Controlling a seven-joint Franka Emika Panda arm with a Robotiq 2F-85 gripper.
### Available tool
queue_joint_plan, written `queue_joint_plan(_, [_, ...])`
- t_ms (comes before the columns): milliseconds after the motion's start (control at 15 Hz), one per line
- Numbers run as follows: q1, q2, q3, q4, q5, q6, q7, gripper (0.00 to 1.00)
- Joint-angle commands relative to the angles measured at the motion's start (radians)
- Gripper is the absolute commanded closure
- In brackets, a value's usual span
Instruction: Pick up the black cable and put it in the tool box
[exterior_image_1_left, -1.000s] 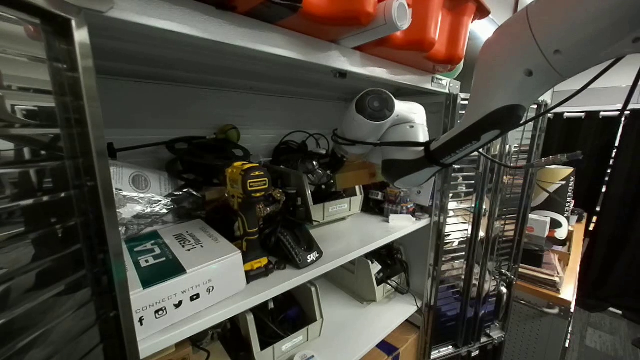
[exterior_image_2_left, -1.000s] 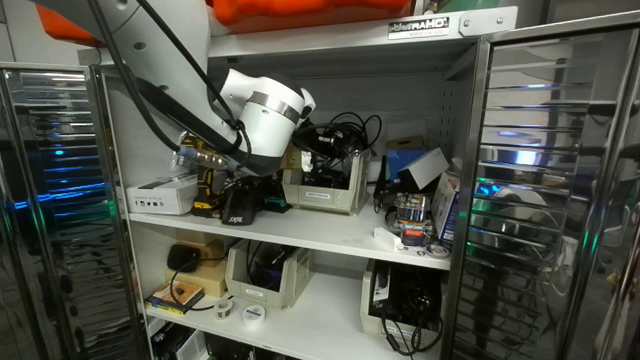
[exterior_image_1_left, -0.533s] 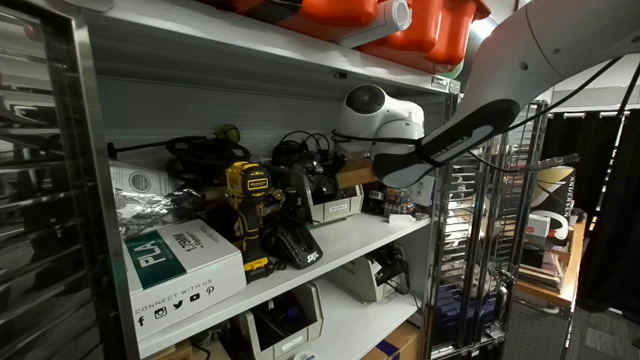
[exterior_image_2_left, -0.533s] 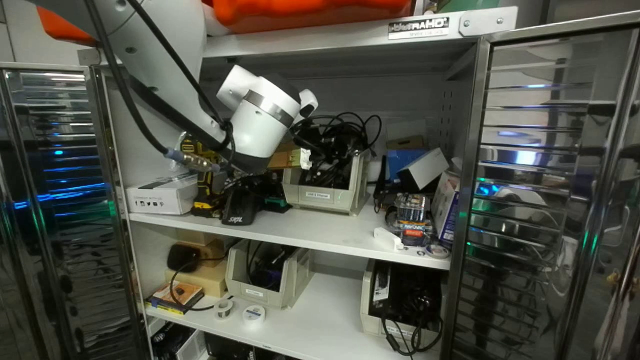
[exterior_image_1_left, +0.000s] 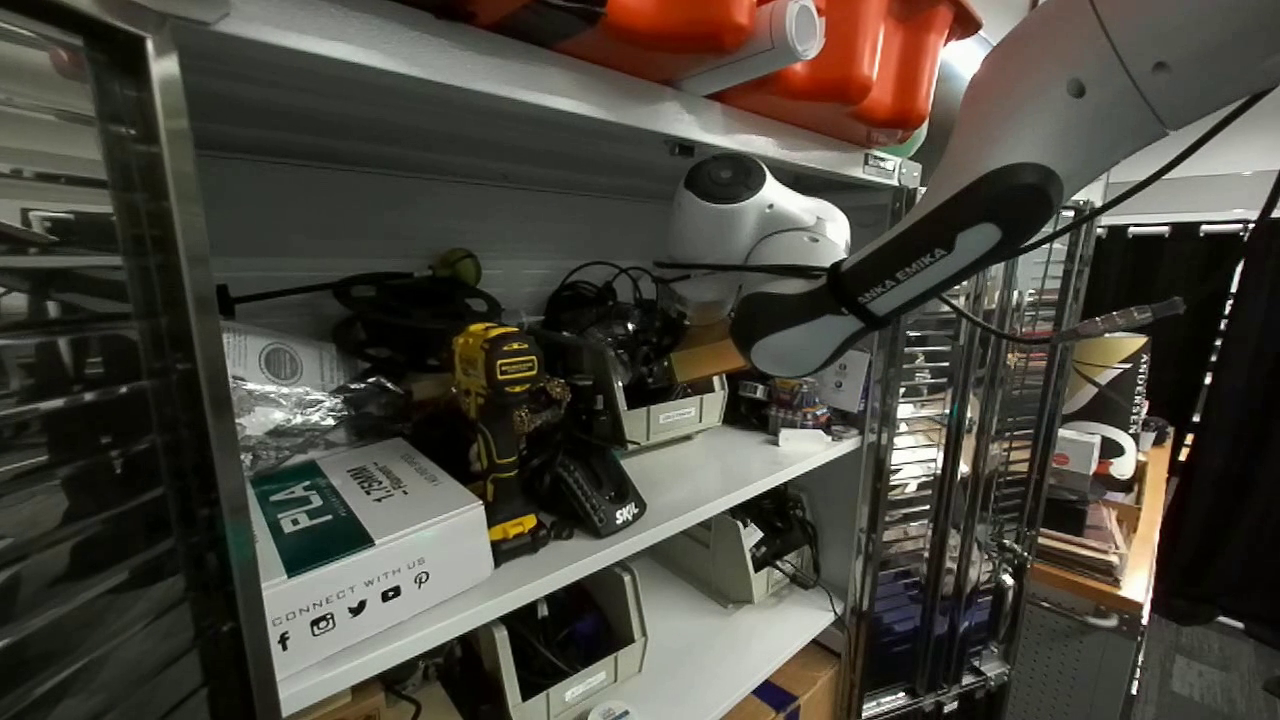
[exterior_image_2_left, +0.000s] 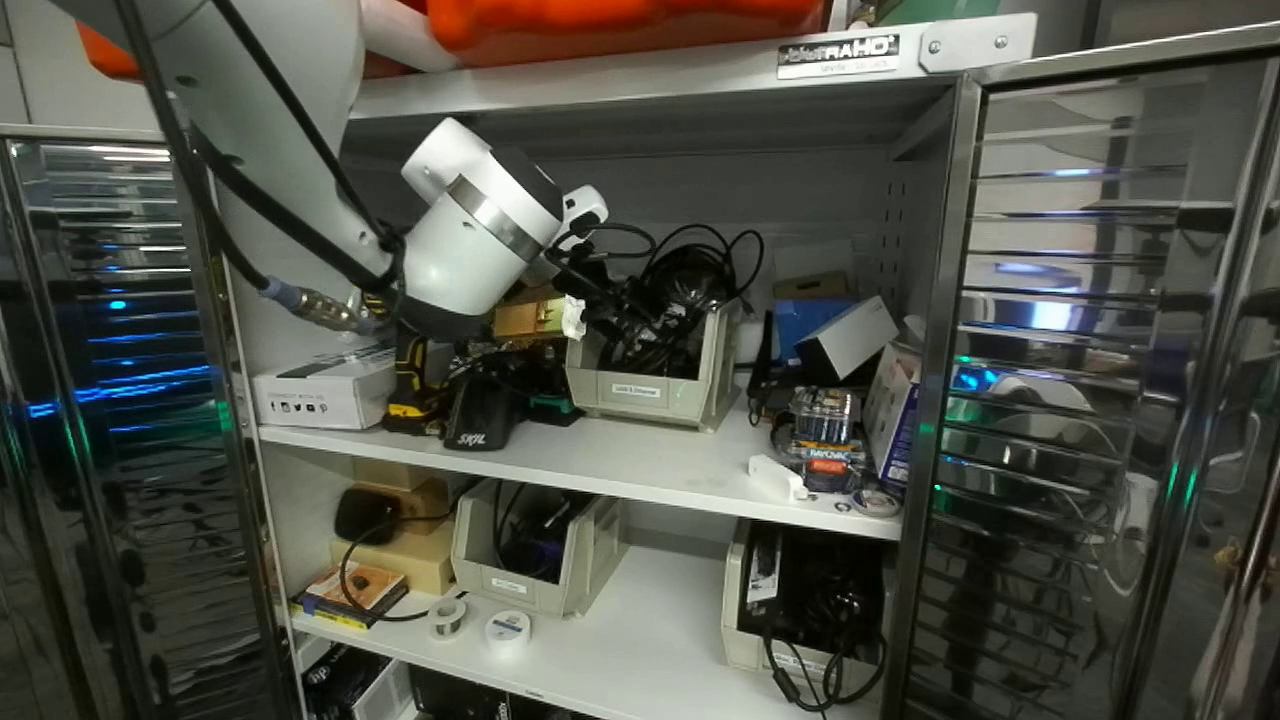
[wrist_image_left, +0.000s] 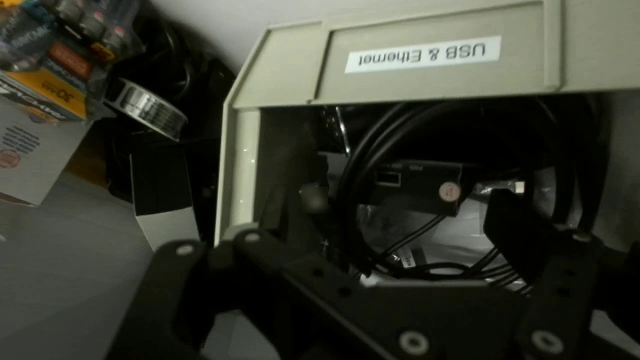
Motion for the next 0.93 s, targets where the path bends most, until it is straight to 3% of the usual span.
queue_joint_plan(0, [-0.013, -0.148, 0.015, -0.156, 0.043, -0.049, -0.027, 0.00])
queue_joint_plan(67, [-0.016, -0.186, 0.013, -0.192, 0.048, -0.060, -0.025, 0.00])
queue_joint_plan(133, [0.025, -0.228, -0.039, -0.229, 0.077, -0.062, -0.037, 0.00])
queue_joint_plan(267, [0.016, -0.311, -0.042, -0.302, 0.150, -0.071, -0.084, 0.00])
queue_joint_plan(400, [-0.021, -0.391, -0.013, -0.374, 0.324, -0.070, -0.232, 0.00])
queue_joint_plan(667, [0.030, -0.469, -0.045, -0.485, 0.673, -0.071, -0.506, 0.00])
queue_joint_plan(733, [0.103, -0.479, -0.111, -0.492, 0.760, -0.098, -0.579, 0.00])
queue_joint_plan(867, [0.184, -0.502, -0.192, -0.481, 0.931, -0.189, -0.731, 0.00])
